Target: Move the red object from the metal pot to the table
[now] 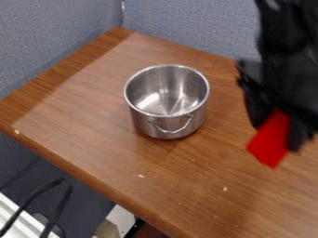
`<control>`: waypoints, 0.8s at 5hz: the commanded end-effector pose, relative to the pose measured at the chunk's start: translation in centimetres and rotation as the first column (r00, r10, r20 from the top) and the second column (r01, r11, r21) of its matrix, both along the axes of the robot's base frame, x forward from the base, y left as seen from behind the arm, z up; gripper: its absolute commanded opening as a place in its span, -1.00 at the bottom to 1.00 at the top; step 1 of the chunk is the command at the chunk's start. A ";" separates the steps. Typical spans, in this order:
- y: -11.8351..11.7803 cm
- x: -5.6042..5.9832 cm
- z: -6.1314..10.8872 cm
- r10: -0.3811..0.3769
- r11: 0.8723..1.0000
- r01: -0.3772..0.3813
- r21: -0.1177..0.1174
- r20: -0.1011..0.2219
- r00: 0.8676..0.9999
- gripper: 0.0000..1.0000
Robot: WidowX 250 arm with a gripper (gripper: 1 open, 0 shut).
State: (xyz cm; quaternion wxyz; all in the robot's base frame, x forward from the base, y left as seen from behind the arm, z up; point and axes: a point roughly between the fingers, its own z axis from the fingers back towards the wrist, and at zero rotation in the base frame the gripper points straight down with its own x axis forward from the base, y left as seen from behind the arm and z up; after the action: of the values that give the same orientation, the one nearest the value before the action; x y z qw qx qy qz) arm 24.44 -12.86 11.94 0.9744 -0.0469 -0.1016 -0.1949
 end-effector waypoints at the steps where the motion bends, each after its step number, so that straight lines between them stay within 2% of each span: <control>1: -1.5 0.1 -2.3 -0.018 0.999 0.017 0.031 0.019 1.000 -1.00; 2: -2.0 0.4 -5.1 0.001 0.997 -0.003 0.078 0.028 1.000 -1.00; 3: -1.8 0.9 -7.1 0.009 0.994 -0.012 0.105 0.027 1.000 -1.00; 4: -1.4 1.4 -8.0 0.019 0.995 -0.021 0.101 0.015 1.000 -1.00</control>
State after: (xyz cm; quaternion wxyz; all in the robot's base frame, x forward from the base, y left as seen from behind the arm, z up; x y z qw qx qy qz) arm 25.45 -14.55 3.46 0.9758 0.0076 -0.0906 -0.1991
